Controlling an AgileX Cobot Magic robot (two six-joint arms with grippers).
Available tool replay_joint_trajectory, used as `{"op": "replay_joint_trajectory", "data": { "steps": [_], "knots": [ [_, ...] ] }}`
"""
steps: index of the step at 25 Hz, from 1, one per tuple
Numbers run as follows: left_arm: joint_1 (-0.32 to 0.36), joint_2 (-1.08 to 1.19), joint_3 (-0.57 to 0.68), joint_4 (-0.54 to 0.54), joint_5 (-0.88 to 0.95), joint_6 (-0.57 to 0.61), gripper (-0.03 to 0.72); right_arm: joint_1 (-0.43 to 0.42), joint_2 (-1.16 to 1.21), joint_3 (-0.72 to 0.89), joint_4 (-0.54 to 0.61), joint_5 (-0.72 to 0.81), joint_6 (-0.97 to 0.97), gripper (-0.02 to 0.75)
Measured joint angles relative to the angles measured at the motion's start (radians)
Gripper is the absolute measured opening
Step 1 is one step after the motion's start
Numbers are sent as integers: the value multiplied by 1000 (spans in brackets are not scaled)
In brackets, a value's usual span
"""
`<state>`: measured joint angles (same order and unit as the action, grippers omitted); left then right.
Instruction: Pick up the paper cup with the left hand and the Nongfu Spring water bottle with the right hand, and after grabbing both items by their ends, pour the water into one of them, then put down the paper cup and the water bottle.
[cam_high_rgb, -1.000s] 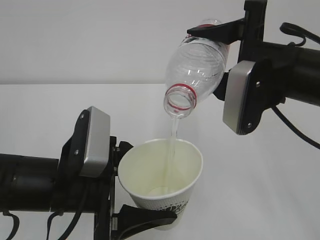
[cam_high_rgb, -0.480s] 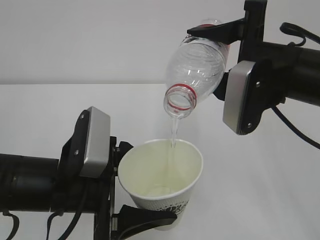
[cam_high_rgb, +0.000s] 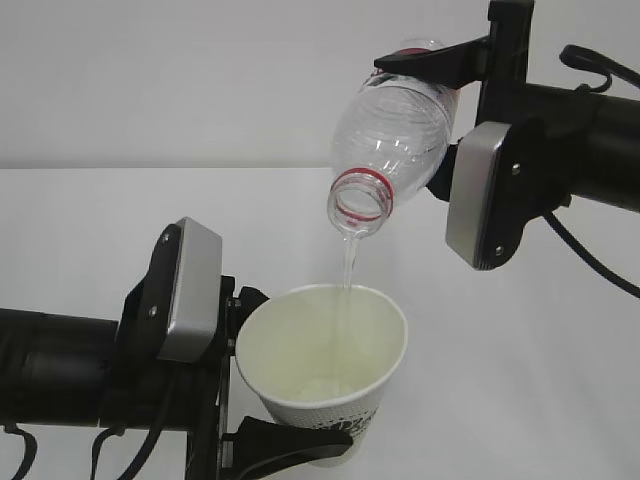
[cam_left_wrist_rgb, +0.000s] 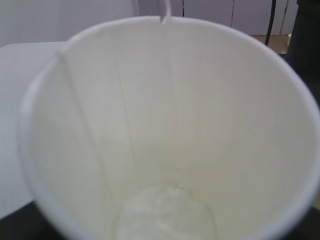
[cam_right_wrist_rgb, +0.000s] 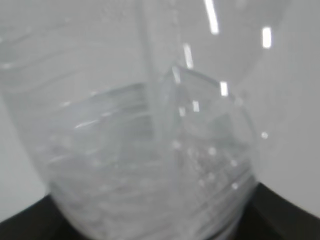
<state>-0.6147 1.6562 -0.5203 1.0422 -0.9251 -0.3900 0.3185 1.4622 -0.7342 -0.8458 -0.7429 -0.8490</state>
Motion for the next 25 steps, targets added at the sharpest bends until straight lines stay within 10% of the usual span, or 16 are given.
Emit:
{"op": "replay_joint_trajectory", "data": {
  "steps": [25],
  "knots": [
    [0,0,0,2,0,0,570,0,0,0,0,0,-16,480]
  ]
}}
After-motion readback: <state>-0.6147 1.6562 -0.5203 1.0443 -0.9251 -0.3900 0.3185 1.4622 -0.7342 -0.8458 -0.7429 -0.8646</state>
